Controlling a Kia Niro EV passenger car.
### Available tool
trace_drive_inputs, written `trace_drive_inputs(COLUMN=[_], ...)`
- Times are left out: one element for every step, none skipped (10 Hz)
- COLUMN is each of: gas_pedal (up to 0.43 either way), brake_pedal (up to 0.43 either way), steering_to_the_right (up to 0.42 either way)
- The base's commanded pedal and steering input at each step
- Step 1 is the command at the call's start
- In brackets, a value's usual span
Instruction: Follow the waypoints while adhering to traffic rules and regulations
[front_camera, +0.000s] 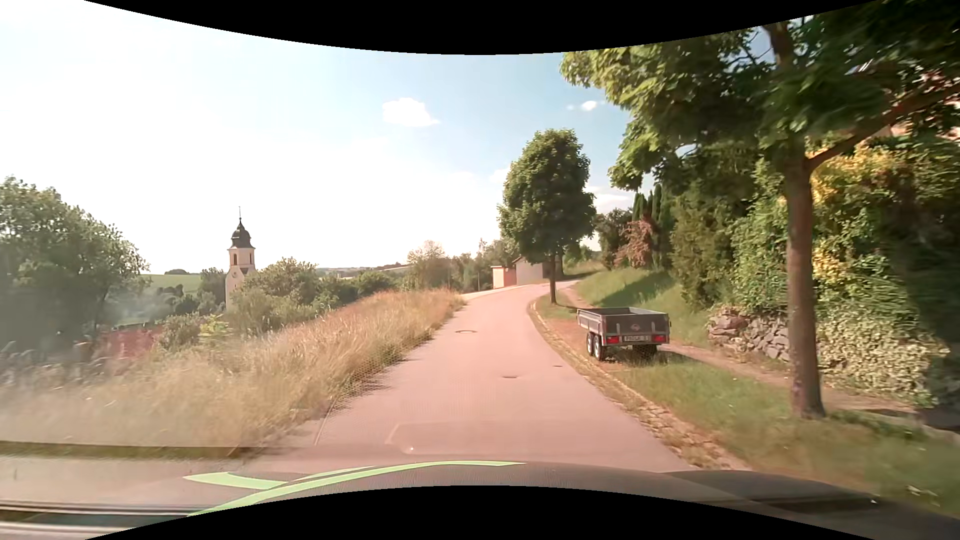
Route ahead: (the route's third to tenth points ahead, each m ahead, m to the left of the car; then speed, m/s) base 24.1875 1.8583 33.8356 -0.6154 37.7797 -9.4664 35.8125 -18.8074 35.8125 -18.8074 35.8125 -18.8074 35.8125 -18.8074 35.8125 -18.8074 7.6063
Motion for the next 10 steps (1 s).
trace_drive_inputs(gas_pedal=[0.000, 0.000, 0.000, 0.000, 0.000, 0.000, 0.000, 0.000, 0.000, 0.000], brake_pedal=[0.000, 0.000, 0.000, 0.000, 0.000, 0.000, 0.000, 0.000, 0.000, 0.000], steering_to_the_right=[0.012, 0.011, 0.011, 0.011, 0.011, 0.011, 0.011, 0.013, 0.015, 0.015])
